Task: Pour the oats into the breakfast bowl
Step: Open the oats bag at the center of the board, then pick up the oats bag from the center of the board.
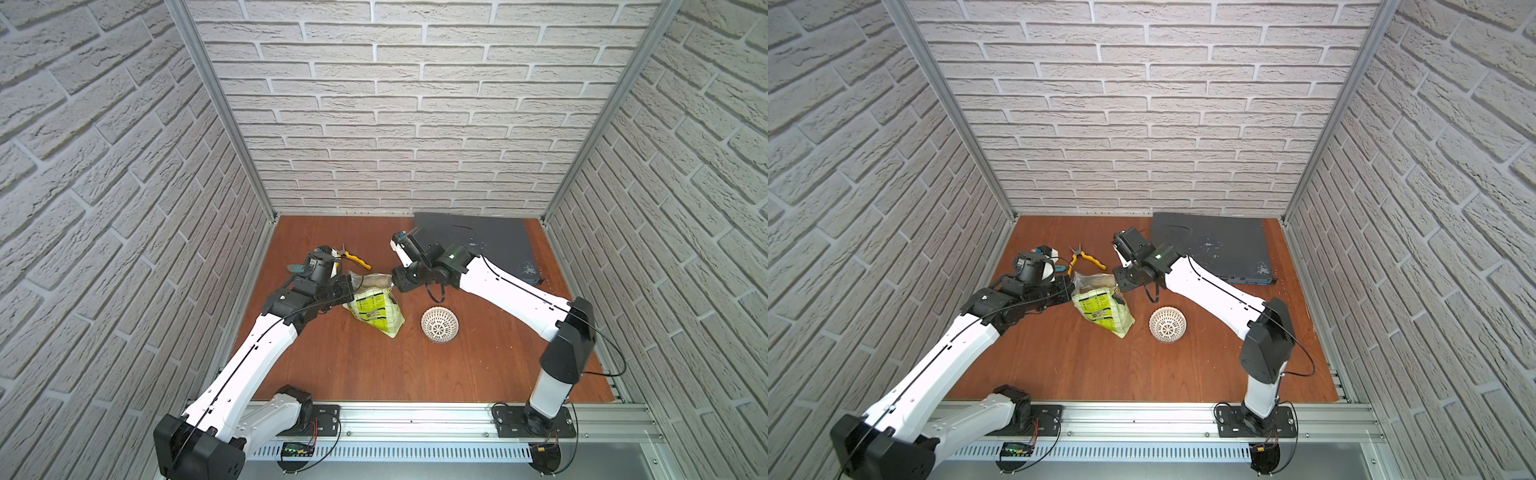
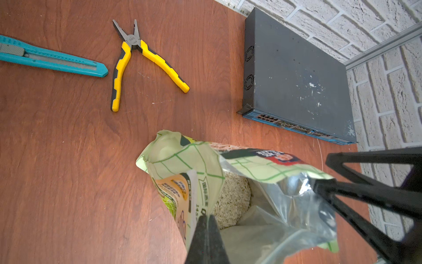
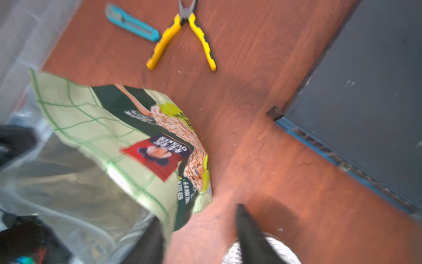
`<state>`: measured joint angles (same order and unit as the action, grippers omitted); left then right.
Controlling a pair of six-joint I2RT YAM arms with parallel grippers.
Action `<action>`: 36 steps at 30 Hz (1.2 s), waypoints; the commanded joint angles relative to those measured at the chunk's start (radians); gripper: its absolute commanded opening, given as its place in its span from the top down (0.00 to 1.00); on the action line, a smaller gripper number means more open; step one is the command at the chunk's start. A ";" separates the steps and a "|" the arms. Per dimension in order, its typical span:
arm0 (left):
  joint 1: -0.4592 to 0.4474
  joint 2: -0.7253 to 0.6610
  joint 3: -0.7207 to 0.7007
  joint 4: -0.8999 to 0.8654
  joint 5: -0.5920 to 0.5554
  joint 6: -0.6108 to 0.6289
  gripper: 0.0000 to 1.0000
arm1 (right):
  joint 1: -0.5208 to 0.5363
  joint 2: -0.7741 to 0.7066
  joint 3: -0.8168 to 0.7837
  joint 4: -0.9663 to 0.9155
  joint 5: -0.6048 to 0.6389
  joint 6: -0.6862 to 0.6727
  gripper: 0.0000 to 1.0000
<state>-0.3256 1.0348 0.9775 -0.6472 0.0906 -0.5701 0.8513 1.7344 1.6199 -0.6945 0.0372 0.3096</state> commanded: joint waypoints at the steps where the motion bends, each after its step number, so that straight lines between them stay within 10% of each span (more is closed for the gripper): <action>1: 0.007 -0.011 -0.005 -0.019 0.014 -0.013 1.00 | -0.004 -0.154 -0.133 0.181 -0.074 0.001 0.26; 13: 0.010 -0.020 0.016 -0.074 0.002 -0.007 1.00 | 0.120 -0.348 -0.761 0.878 -0.088 -0.011 0.00; 36: 0.102 0.007 -0.016 -0.061 0.051 -0.016 1.00 | 0.190 0.108 -0.770 1.289 0.072 0.052 0.00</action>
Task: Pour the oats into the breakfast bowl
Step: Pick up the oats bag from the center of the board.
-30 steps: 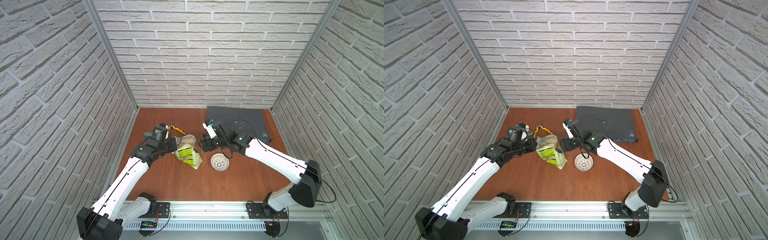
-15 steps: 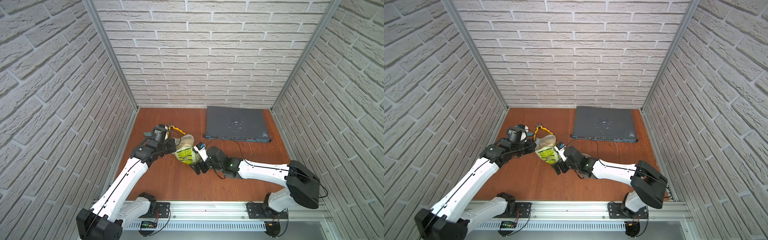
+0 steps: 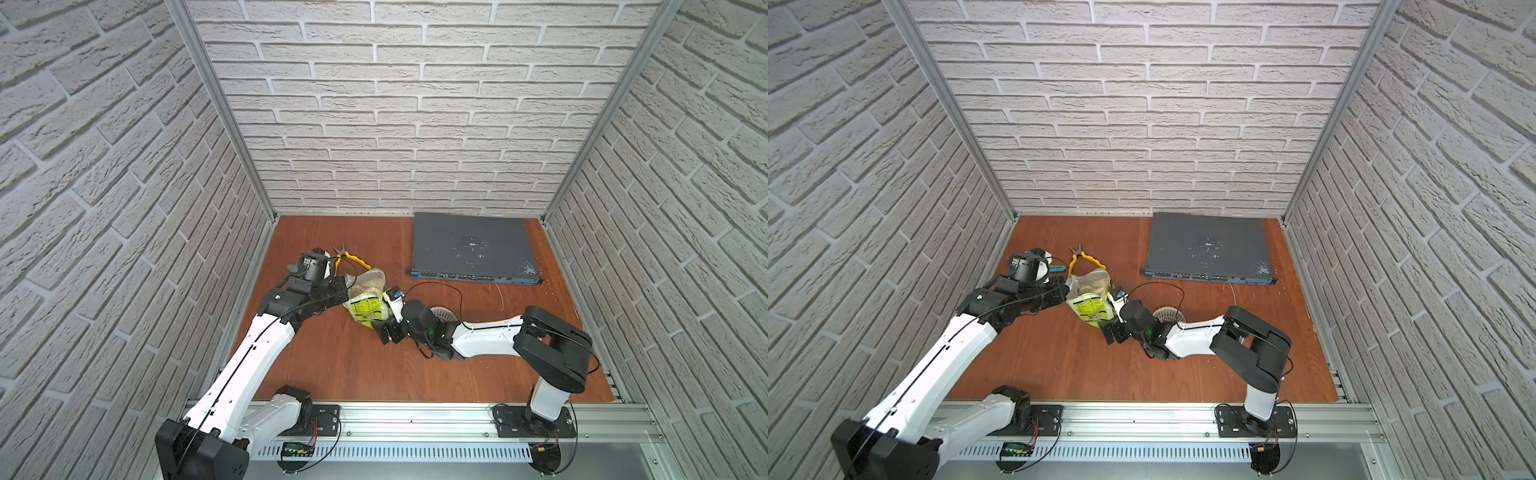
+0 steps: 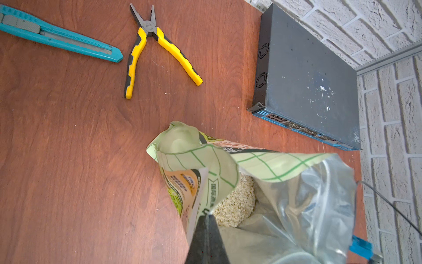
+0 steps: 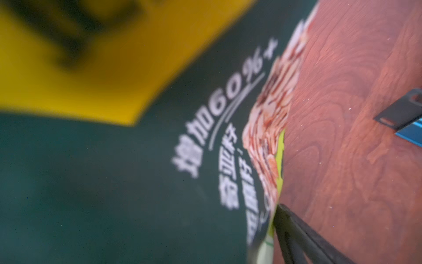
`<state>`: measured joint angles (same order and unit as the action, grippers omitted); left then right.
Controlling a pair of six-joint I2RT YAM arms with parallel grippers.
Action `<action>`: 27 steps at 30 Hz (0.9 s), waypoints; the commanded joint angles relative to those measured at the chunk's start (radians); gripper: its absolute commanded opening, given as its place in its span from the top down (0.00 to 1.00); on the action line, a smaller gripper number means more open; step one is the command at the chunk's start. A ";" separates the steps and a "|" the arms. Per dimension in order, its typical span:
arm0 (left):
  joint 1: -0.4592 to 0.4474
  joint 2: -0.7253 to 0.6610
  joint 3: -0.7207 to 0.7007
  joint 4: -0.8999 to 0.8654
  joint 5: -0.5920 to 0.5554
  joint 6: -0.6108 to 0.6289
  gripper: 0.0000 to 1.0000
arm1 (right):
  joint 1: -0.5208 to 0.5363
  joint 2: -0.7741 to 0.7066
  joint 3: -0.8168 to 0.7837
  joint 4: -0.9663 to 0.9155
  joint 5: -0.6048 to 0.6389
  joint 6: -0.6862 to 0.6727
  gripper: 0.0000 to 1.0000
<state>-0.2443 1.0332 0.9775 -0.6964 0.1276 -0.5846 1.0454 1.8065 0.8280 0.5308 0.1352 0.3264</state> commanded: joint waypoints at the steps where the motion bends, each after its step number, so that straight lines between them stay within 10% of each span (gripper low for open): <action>1: 0.027 0.010 -0.019 -0.009 0.016 0.000 1.00 | -0.003 0.052 0.034 0.058 -0.037 0.039 0.00; 7: 0.055 0.016 -0.031 -0.003 0.024 0.002 1.00 | -0.005 0.111 0.077 -0.002 -0.061 0.060 0.14; 12: 0.069 -0.004 -0.035 -0.023 0.007 0.006 1.00 | -0.014 0.121 0.120 -0.079 -0.067 0.062 0.70; 16: 0.071 -0.031 -0.027 -0.066 -0.024 0.026 1.00 | -0.029 0.106 0.104 -0.068 -0.054 0.062 0.96; 27: 0.071 -0.078 -0.014 -0.112 0.055 0.031 1.00 | -0.061 0.045 0.084 0.076 -0.083 -0.009 0.97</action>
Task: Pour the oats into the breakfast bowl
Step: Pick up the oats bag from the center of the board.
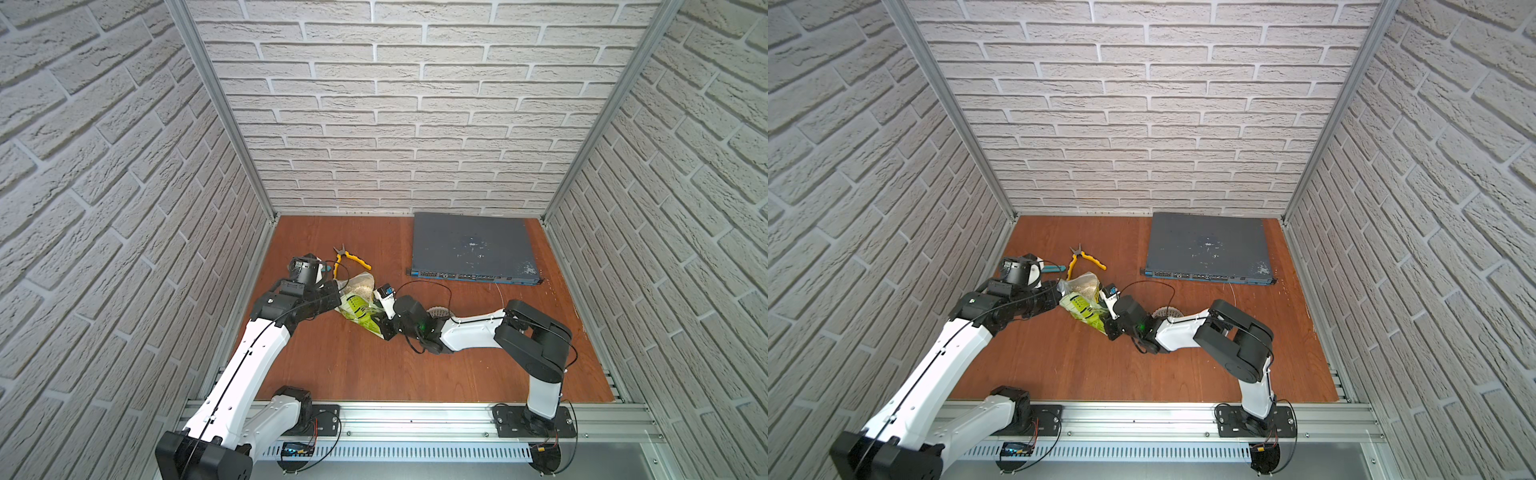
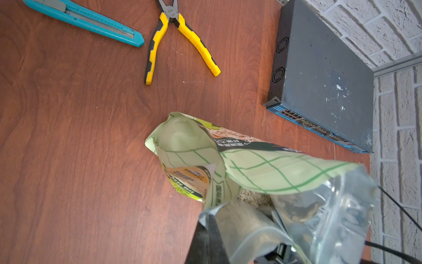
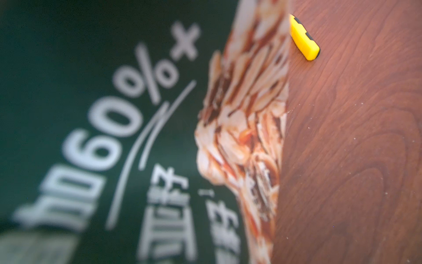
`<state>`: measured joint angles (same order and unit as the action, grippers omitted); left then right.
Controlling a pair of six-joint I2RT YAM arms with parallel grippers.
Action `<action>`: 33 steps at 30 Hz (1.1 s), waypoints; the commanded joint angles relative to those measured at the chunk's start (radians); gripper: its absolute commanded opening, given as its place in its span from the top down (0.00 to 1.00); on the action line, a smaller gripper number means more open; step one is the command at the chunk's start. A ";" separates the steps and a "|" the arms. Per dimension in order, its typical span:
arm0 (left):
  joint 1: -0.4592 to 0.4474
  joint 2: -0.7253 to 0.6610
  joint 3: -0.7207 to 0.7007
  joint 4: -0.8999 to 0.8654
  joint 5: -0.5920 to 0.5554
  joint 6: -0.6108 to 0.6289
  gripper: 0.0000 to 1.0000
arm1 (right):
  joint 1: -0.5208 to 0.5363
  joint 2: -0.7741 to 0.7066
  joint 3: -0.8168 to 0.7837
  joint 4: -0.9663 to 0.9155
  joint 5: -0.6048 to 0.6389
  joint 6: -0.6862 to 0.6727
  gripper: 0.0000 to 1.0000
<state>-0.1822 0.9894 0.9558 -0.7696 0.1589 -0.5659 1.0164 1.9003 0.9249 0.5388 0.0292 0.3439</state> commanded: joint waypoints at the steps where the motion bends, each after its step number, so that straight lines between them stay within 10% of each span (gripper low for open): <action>1: 0.009 -0.040 0.013 -0.036 0.024 0.011 0.97 | -0.034 -0.055 -0.008 0.075 0.009 -0.040 0.97; 12: 0.010 -0.219 0.126 0.050 -0.009 0.036 0.56 | -0.067 -0.211 0.044 -0.058 -0.132 -0.208 0.97; 20: 0.010 -0.361 0.100 0.055 -0.140 0.037 0.48 | -0.116 -0.428 0.148 -0.397 -0.101 -0.293 0.97; 33: 0.010 -0.327 -0.082 0.207 -0.084 -0.033 0.24 | -0.192 -0.805 0.217 -1.012 0.458 -0.394 0.97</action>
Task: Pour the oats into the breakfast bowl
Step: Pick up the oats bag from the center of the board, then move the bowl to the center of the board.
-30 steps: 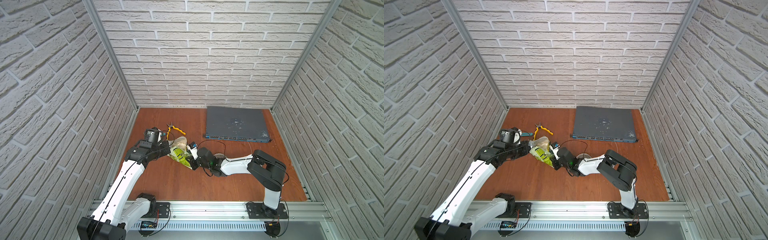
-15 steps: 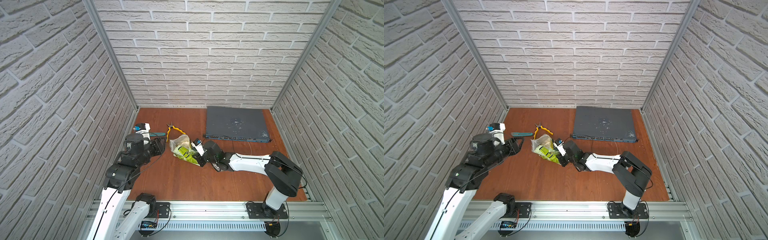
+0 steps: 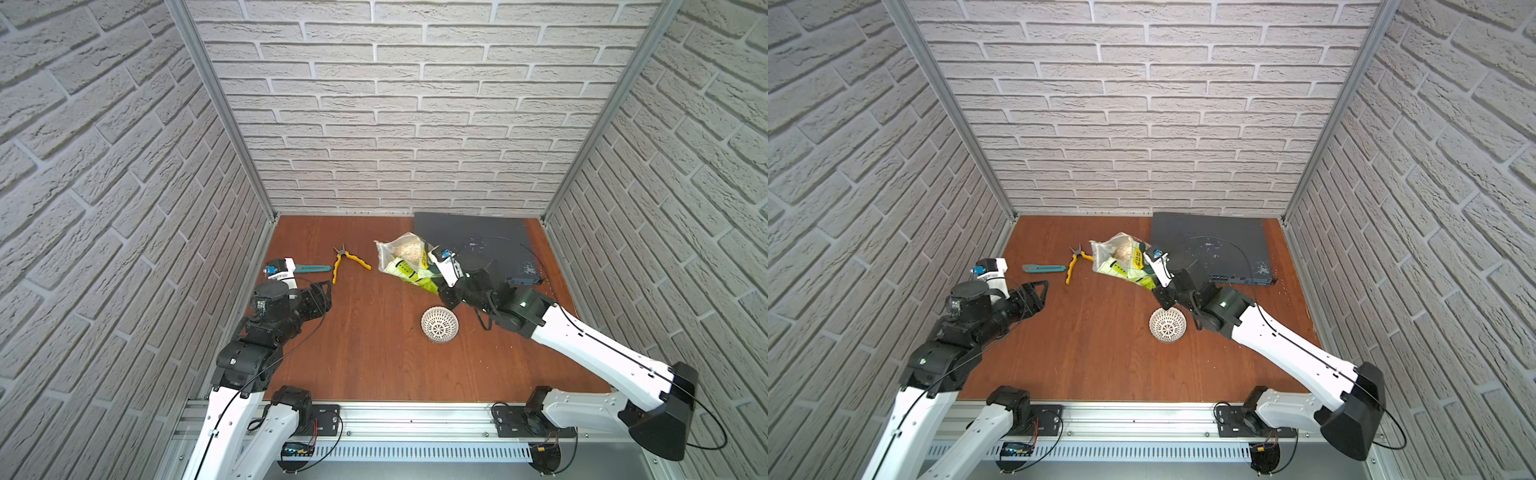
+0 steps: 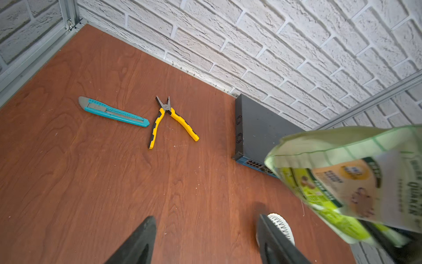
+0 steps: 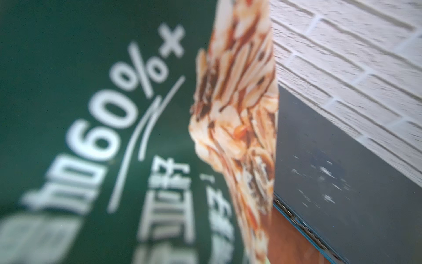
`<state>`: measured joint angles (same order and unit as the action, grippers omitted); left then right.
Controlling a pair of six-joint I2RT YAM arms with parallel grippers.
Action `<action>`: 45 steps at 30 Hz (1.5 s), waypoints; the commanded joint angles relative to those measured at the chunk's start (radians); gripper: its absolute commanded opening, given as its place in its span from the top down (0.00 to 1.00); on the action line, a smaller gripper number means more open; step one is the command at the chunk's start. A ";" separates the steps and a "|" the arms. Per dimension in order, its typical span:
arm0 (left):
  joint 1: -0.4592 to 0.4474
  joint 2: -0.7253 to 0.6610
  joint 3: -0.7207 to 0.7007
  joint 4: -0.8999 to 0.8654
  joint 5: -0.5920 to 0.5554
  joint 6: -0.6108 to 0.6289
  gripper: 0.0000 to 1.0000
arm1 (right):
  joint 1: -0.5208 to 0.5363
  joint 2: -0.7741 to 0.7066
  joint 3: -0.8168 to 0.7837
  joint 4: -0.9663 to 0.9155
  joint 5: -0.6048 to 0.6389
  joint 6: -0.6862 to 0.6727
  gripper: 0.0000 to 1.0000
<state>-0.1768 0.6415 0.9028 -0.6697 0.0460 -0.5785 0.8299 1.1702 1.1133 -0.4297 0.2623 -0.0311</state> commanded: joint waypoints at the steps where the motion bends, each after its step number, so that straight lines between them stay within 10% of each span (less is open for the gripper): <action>1: 0.005 0.033 -0.040 0.124 0.043 -0.024 0.23 | -0.006 -0.098 0.020 -0.072 0.275 -0.018 0.97; 14: -0.055 0.320 -0.157 0.353 0.285 -0.115 0.29 | -0.005 -0.236 -0.096 -0.396 0.587 -0.037 0.96; 29: -0.409 0.829 -0.036 0.572 0.470 -0.162 0.41 | -0.027 -0.359 -0.226 -0.265 0.518 -0.010 0.96; 45: -0.497 1.103 0.150 0.454 0.474 -0.070 0.59 | -0.031 -0.332 -0.222 -0.265 0.532 -0.014 0.97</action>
<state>-0.6624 1.7187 1.0214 -0.1837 0.5011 -0.6922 0.8066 0.8471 0.8639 -0.8398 0.6987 -0.0605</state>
